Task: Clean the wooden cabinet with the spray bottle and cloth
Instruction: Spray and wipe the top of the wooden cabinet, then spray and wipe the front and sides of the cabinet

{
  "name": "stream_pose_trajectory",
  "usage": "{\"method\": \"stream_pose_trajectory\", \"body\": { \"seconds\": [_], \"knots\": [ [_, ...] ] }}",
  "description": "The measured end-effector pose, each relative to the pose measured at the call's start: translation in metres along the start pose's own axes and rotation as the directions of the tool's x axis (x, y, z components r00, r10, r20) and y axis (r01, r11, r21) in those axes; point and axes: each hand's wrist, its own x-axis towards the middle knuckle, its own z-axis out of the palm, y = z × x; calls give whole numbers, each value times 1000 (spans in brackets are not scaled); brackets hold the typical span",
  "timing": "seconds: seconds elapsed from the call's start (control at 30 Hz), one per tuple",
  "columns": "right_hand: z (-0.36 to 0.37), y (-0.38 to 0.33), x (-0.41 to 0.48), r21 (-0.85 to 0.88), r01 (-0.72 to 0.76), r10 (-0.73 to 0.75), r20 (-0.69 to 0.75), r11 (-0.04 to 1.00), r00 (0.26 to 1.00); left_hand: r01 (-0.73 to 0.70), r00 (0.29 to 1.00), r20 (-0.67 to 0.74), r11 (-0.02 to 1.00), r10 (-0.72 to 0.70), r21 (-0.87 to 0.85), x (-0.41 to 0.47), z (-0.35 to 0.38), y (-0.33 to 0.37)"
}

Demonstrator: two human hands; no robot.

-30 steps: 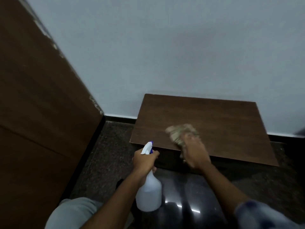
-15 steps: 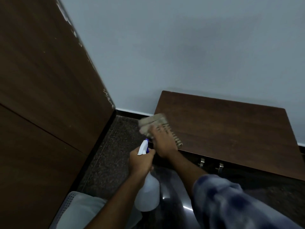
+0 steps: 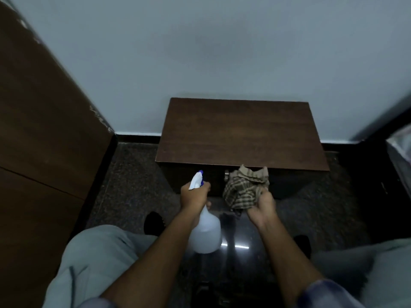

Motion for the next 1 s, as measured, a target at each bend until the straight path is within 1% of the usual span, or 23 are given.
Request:
{"method": "stream_pose_trajectory", "body": {
  "seconds": [0.03,0.07,0.13,0.23,0.27,0.37,0.4,0.47,0.5,0.63,0.73,0.83,0.9,1.0],
  "knots": [
    [-13,-3,-9,94,-50,51,-10,994,999,8,1000,20,1000,-8,4,-5,5,-3],
    [-24,-5,-16,150,-79,79,6,986,997,11,999,37,1000,-12,13,-8,9,-5],
    [-35,-7,-27,125,-107,103,40,986,994,-5,998,61,999,2,43,-12,13,-12],
    [-39,-16,-35,8,-120,118,118,993,986,-34,996,84,994,25,102,-15,11,-18],
    [-41,-20,-38,-1,-99,99,119,995,988,-42,995,96,992,31,122,-16,10,-20],
    [-53,-24,-38,51,-27,21,110,998,994,-84,991,122,977,61,198,-19,13,-23],
    [-54,-21,-38,38,-33,29,90,999,996,-99,990,120,971,74,217,-21,17,-24],
    [-53,-13,-34,-3,-109,109,12,994,994,-118,989,118,962,91,245,-21,24,-25],
    [-51,-8,-30,-3,-147,147,0,989,989,-120,989,114,959,93,256,-20,27,-27],
    [-42,8,-6,74,-244,247,-34,967,968,-85,995,77,964,68,251,-6,33,-41],
    [-39,23,10,147,-242,255,-77,959,964,-78,995,82,968,61,237,8,37,-50],
    [-40,36,31,181,-257,280,-117,949,953,-139,986,130,951,106,277,26,43,-58],
    [-39,40,46,173,-272,297,-137,947,945,-139,984,150,945,98,296,39,46,-63],
    [-42,42,54,121,-299,316,-163,947,935,-101,991,115,950,70,296,50,49,-65]
  ]
}}
